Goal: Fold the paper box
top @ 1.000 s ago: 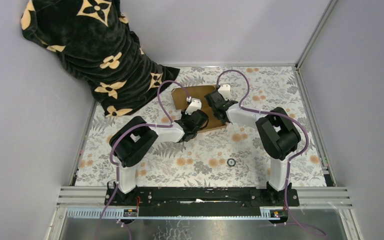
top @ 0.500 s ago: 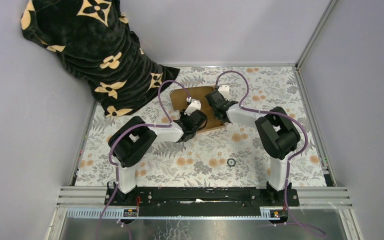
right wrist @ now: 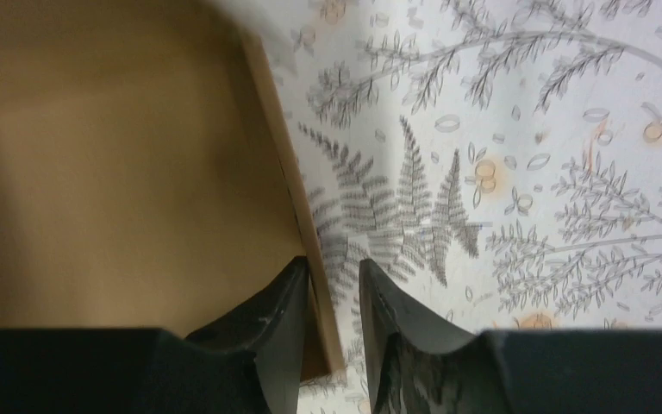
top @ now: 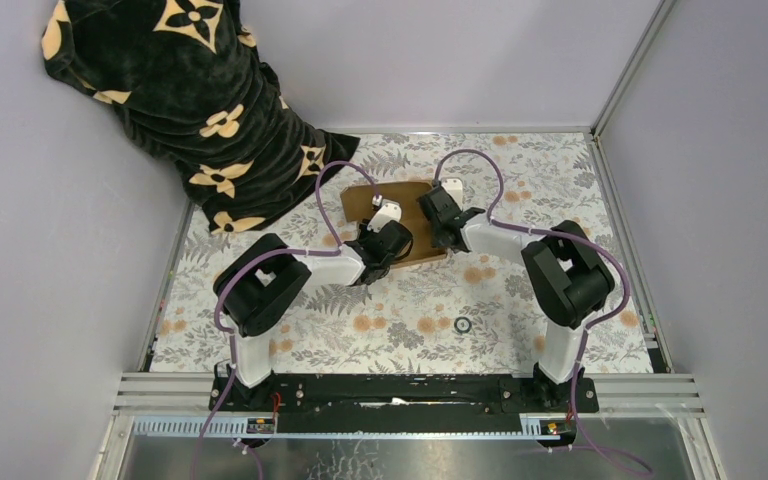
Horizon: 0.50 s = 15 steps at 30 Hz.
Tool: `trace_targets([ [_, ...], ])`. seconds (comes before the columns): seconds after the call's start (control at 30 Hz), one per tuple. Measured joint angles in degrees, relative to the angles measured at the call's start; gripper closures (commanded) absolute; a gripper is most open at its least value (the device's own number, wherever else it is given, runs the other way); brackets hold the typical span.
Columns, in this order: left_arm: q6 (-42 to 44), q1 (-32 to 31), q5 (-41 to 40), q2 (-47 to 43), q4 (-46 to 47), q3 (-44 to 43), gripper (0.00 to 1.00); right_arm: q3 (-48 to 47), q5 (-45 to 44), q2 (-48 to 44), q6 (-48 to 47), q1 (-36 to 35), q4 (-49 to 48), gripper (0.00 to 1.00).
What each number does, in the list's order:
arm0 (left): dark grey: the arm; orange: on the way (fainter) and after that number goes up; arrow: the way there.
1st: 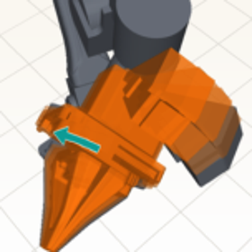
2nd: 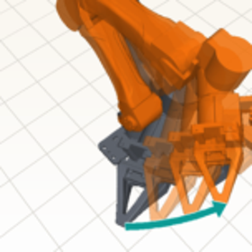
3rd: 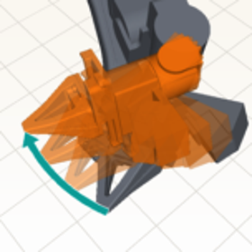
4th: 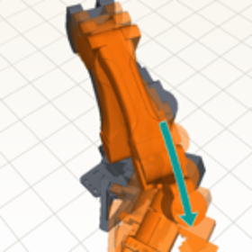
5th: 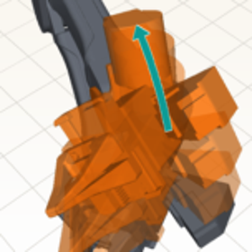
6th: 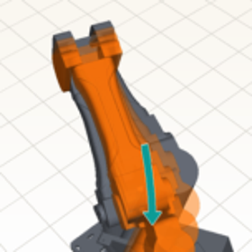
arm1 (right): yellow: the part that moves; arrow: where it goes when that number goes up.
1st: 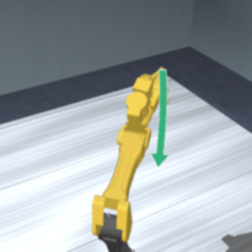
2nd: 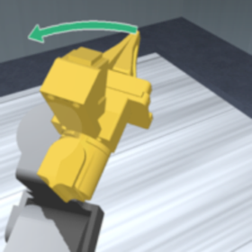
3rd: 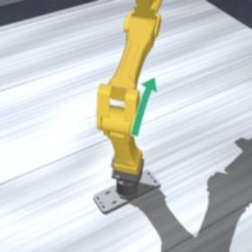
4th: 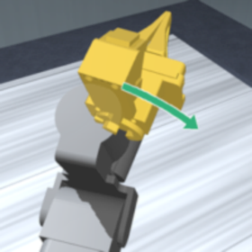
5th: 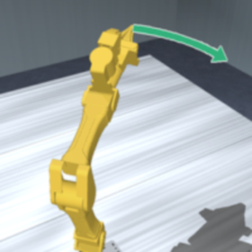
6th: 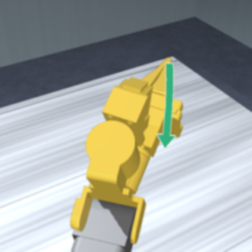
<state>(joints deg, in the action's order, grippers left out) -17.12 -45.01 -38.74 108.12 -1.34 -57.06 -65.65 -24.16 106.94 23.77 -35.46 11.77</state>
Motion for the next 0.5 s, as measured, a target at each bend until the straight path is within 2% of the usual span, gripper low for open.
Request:
trace_targets([
  [0.13,0.0,0.0,0.0,0.0,0.0,0.0,0.64,1.9,2.0,-0.7,-0.6,-0.1,0.7,0.71],
  [0.23,0.0,0.0,-0.1,0.0,-0.2,0.0,0.64,2.9,3.2,-1.4,-0.4,-0.1,-0.4,0.72],
  [0.5,0.1,0.0,-0.1,-0.1,-0.4,0.2,0.66,3.5,3.3,-1.8,-0.7,-0.1,-0.5,0.55],
])
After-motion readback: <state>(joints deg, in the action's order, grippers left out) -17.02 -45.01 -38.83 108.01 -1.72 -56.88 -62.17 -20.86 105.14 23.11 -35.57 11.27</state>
